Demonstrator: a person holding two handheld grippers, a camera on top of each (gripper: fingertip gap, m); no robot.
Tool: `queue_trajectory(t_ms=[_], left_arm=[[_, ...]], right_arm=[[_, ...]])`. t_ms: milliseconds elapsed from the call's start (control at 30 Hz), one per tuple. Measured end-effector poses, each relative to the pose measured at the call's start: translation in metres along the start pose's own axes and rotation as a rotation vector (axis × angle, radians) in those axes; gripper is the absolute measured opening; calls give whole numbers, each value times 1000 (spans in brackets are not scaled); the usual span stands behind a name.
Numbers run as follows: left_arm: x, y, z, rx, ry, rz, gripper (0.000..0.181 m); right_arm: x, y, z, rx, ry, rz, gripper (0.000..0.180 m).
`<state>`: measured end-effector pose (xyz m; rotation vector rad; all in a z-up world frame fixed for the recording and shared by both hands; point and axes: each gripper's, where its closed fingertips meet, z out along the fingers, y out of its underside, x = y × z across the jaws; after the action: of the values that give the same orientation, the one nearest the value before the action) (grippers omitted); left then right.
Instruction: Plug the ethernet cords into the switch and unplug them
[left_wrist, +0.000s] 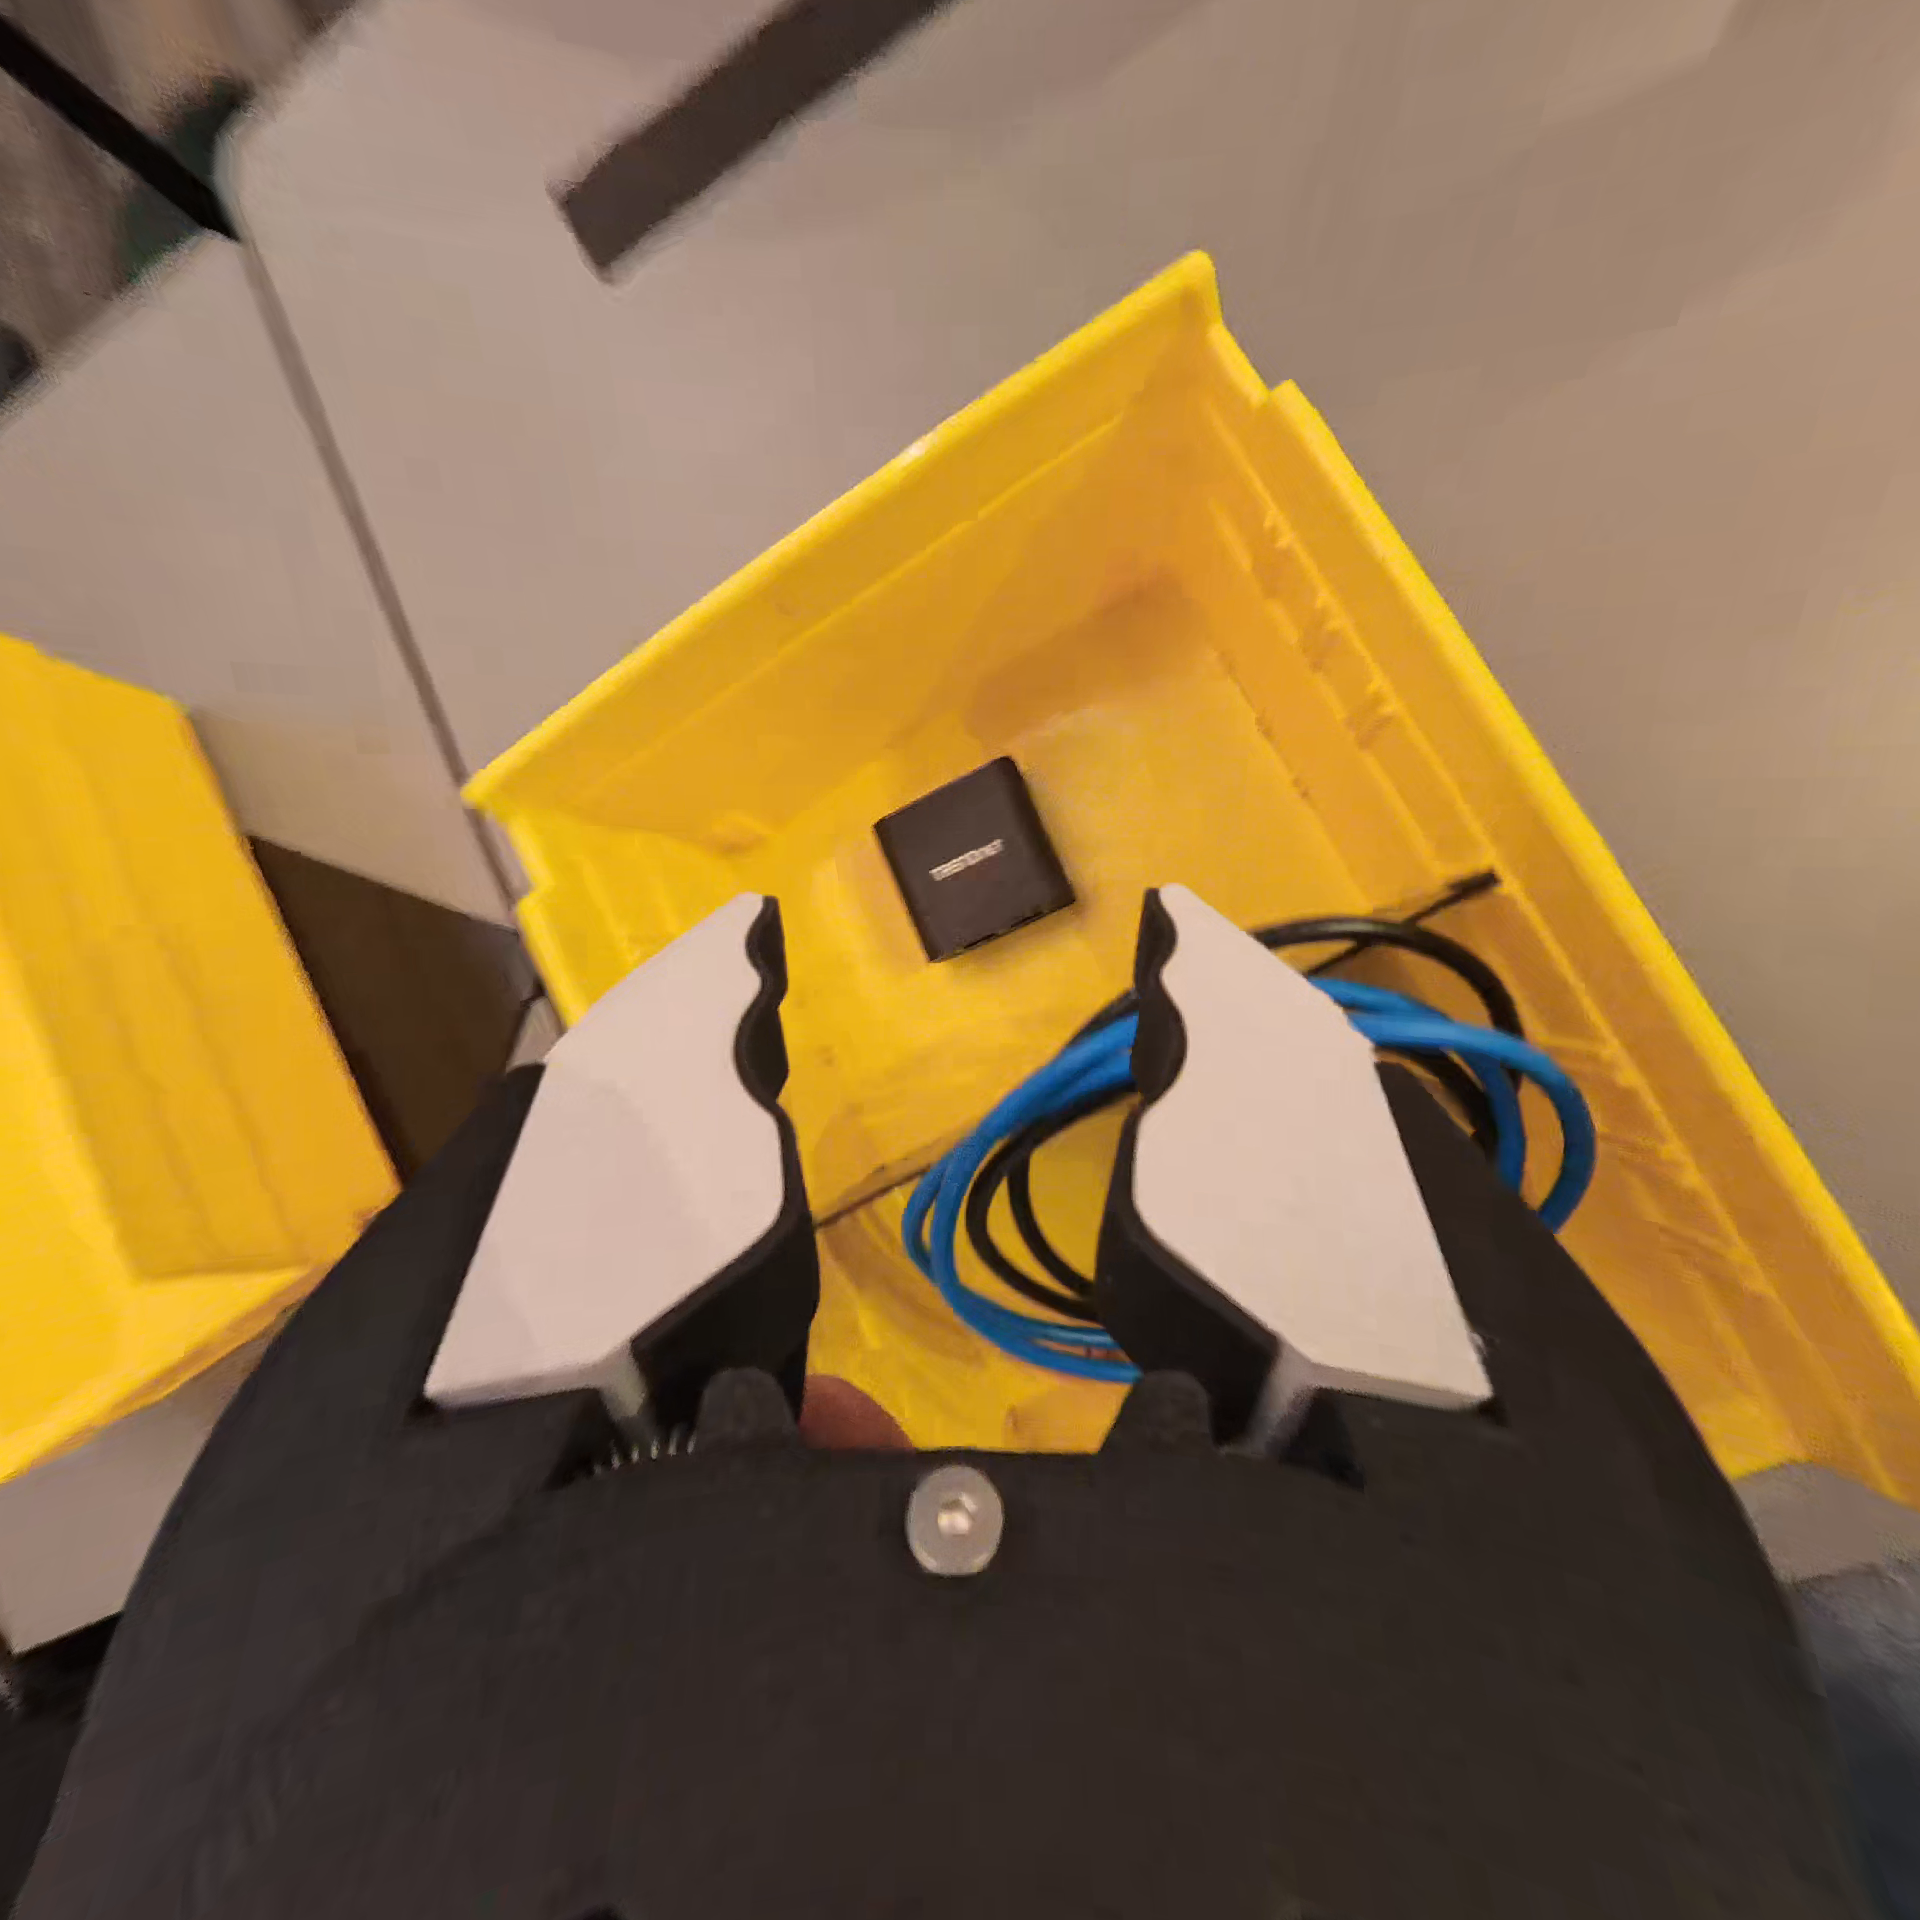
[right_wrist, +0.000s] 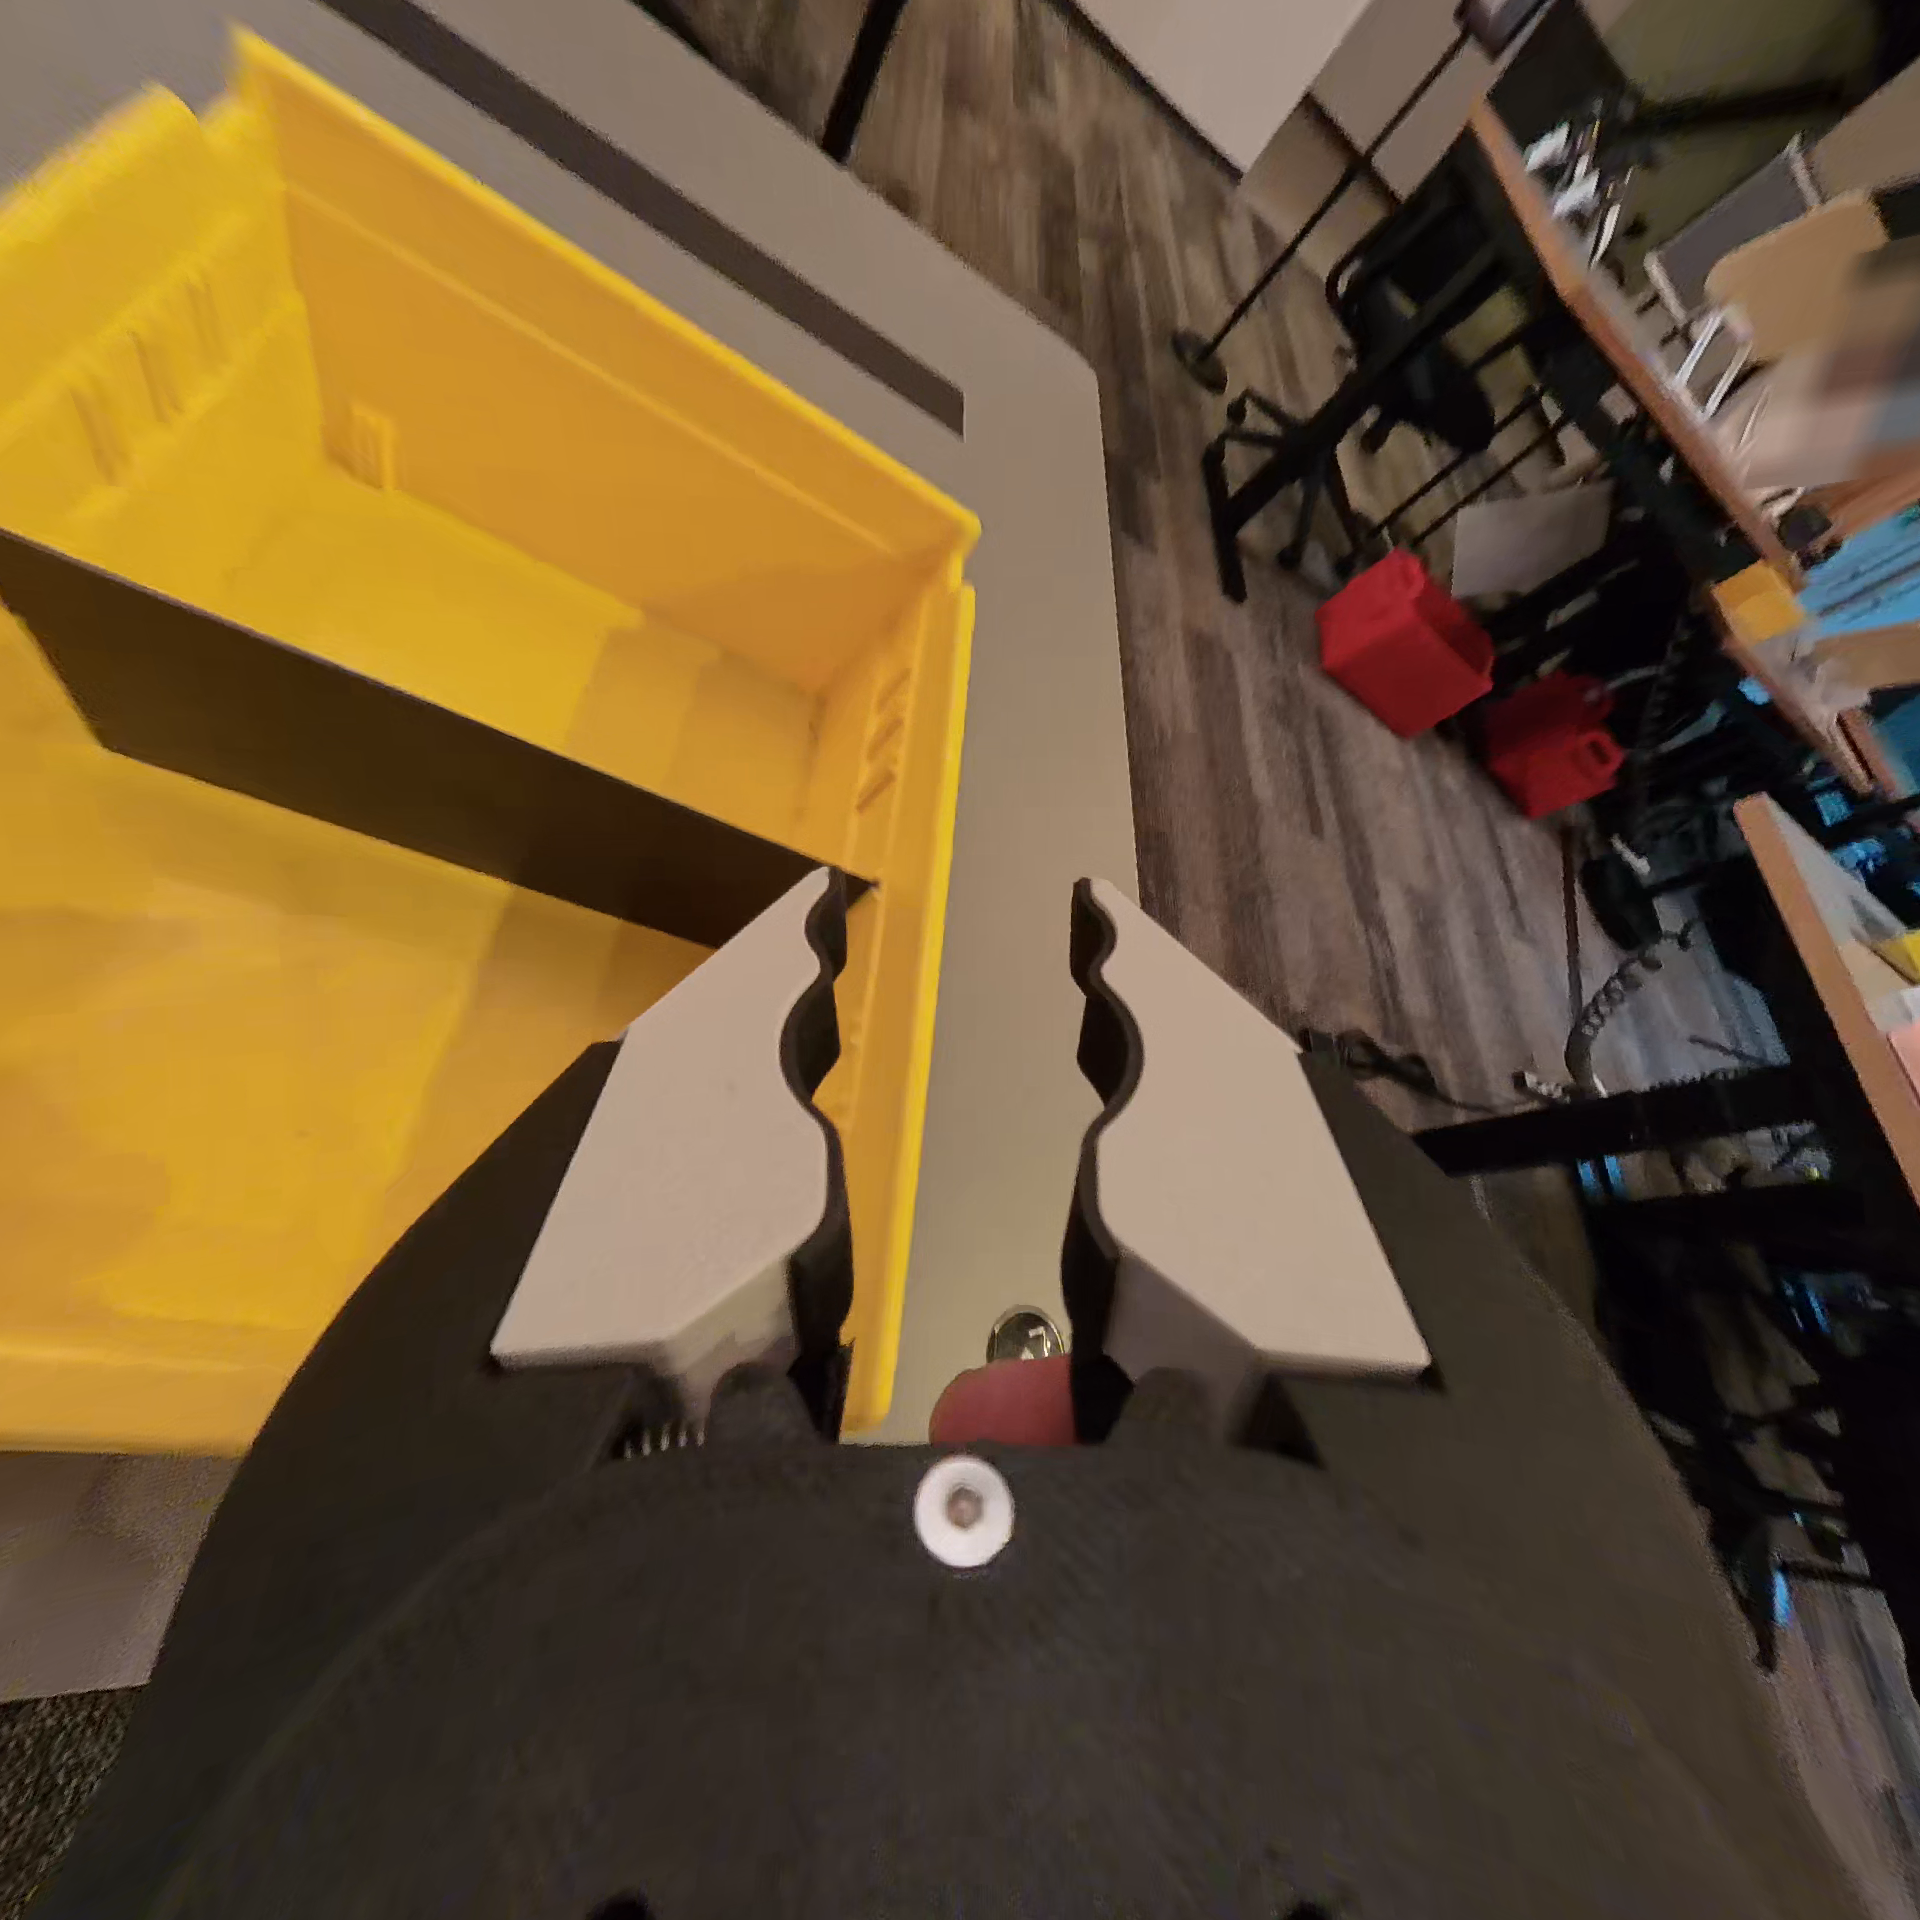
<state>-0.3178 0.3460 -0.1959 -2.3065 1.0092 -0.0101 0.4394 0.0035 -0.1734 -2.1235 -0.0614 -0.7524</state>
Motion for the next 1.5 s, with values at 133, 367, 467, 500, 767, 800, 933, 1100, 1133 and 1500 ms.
queue_trajectory(t_ms=[133, 367, 467, 500, 767, 800, 933, 1100, 1133, 1500], left_arm=[[-1, 8, 51, -261, 46, 127, 68], [6, 46, 103, -599, 209, 47, 70], [8, 60, 112, -677, 213, 38, 68], [7, 63, 114, -689, 204, 43, 69], [0, 45, 107, -531, 154, 96, 62], [0, 38, 102, -486, 156, 103, 62], [3, 4, 69, -328, 145, 167, 61], [53, -47, 10, -129, 235, 326, 61], [71, -58, -3, -83, 270, 390, 61], [262, -107, -104, 258, 594, 1022, 61]], right_arm=[[-13, -38, -21, 112, -27, -26, 37], [-42, -87, -45, 234, -73, -92, 32], [-52, -98, -49, 261, -89, -111, 32], [-55, -100, -50, 266, -94, -116, 31], [-93, -126, -54, 336, -188, -158, 28], [-101, -132, -56, 355, -212, -168, 28], [-147, -164, -71, 448, -359, -187, 28], [-238, -209, -107, 590, -716, -173, 38], [-257, -217, -118, 624, -797, -182, 42], [-378, -279, -174, 828, -1219, -229, 70]])
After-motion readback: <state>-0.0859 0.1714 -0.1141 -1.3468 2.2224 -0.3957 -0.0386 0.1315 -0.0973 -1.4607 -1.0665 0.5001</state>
